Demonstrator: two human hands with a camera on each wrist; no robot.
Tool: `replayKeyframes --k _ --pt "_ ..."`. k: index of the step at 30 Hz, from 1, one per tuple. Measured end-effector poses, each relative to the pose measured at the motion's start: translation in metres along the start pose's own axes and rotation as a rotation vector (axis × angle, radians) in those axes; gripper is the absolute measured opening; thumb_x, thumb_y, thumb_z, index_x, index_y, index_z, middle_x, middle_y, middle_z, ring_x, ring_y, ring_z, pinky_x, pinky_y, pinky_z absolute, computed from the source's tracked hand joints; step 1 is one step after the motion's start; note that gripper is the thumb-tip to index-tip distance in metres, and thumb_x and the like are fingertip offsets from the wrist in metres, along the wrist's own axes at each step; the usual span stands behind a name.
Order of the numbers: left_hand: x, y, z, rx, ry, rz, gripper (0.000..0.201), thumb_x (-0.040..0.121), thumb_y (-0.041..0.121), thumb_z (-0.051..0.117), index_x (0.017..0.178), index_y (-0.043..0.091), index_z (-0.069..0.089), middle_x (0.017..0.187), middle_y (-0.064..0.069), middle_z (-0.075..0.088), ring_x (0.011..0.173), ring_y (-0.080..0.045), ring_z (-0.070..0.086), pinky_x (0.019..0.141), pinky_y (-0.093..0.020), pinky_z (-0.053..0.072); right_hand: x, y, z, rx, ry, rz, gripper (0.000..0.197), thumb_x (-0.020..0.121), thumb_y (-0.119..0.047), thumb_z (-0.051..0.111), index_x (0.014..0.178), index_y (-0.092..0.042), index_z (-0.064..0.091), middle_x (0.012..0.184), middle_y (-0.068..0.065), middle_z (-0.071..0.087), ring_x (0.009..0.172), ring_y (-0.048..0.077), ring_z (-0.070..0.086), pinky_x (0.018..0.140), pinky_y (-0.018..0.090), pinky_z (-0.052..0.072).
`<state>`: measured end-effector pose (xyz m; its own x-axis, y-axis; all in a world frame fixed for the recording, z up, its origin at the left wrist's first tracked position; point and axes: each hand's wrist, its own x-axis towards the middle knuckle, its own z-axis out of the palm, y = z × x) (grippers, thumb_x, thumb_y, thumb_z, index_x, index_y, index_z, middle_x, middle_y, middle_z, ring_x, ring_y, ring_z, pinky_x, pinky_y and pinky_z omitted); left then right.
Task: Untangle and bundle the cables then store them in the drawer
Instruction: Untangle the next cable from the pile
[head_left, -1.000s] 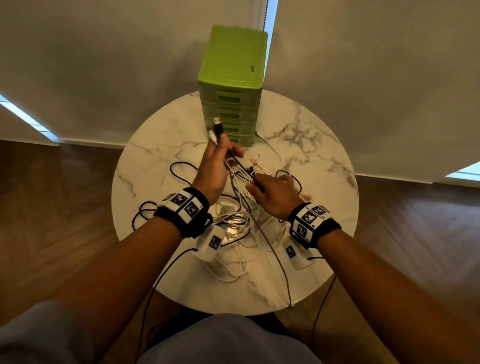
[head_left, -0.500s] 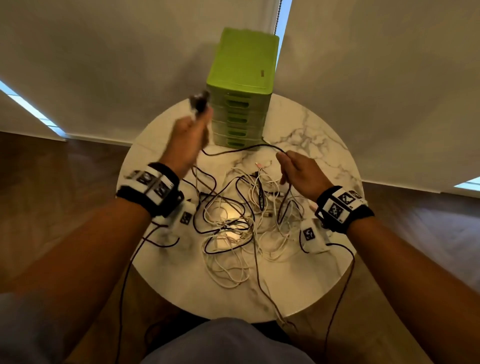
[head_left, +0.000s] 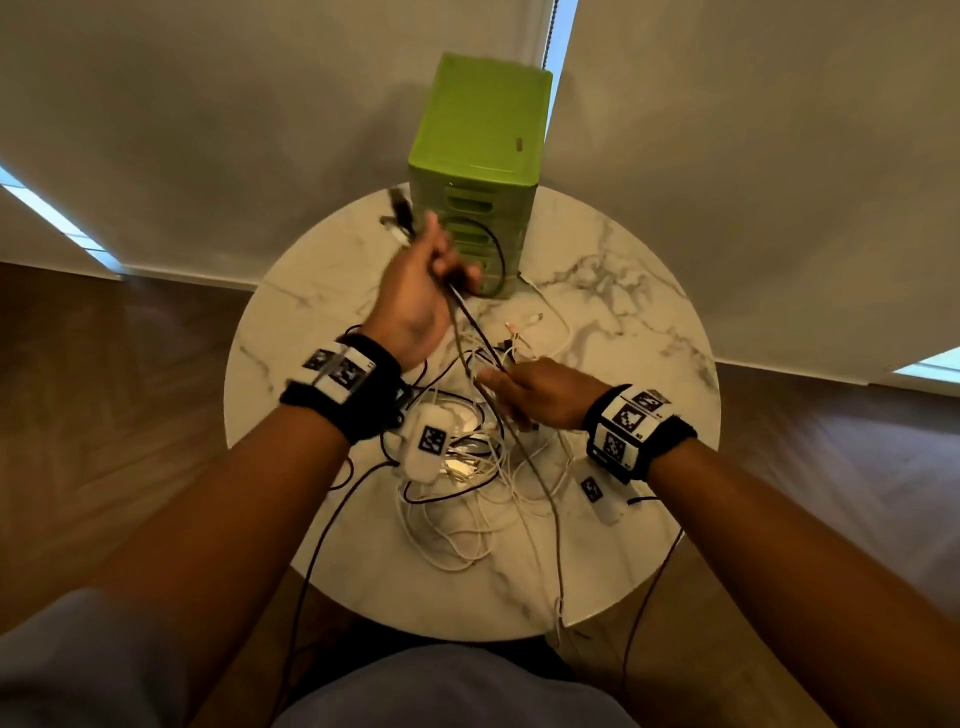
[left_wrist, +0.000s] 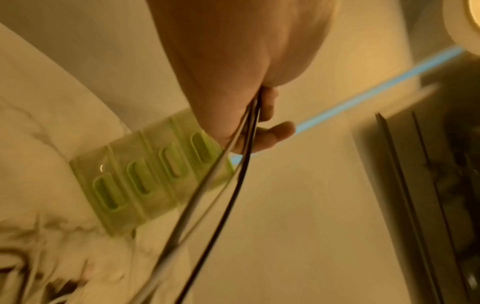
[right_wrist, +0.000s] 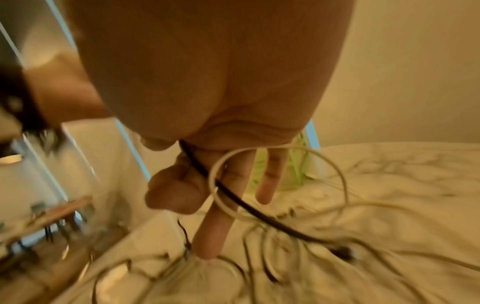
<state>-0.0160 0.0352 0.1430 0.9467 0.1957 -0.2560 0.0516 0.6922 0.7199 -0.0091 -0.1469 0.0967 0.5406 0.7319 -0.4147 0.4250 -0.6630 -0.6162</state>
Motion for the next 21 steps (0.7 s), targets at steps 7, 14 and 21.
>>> replayKeyframes --k 7,14,21 --pt "0.01 0.071 -0.037 0.256 0.127 0.275 0.039 0.11 0.036 0.036 0.075 0.021 0.047 0.053 0.011 0.034 0.046 -0.006 0.025 0.049 -0.022 0.021 -0.02 0.065 0.013 0.077 0.118 0.122 0.041 0.103 -0.056 0.029 0.076 -0.034 0.052 0.073 -0.006 0.061 0.07 0.012 0.061 0.075 0.036 0.049" --pt "-0.037 -0.006 -0.025 1.215 -0.094 -0.007 0.063 0.107 0.054 0.025 0.094 0.019 0.076 0.089 0.016 0.07 0.083 0.013 0.058 0.091 -0.023 0.043 0.006 0.023 -0.012 -0.04 0.575 -0.012 0.035 0.106 -0.038 0.038 0.082 -0.02 0.055 0.071 0.006 0.066 0.071 0.033 0.063 0.071 0.044 0.049" --pt "-0.021 -0.032 -0.008 0.699 -0.02 0.038 0.048 0.11 0.037 0.033 0.087 0.016 0.07 0.091 0.007 0.076 0.097 -0.018 0.064 0.09 -0.031 0.047 0.002 -0.022 0.001 0.154 0.358 -0.101 0.033 0.107 -0.038 0.036 0.09 -0.018 0.054 0.065 -0.01 0.059 0.056 0.002 0.055 0.062 0.031 0.044"
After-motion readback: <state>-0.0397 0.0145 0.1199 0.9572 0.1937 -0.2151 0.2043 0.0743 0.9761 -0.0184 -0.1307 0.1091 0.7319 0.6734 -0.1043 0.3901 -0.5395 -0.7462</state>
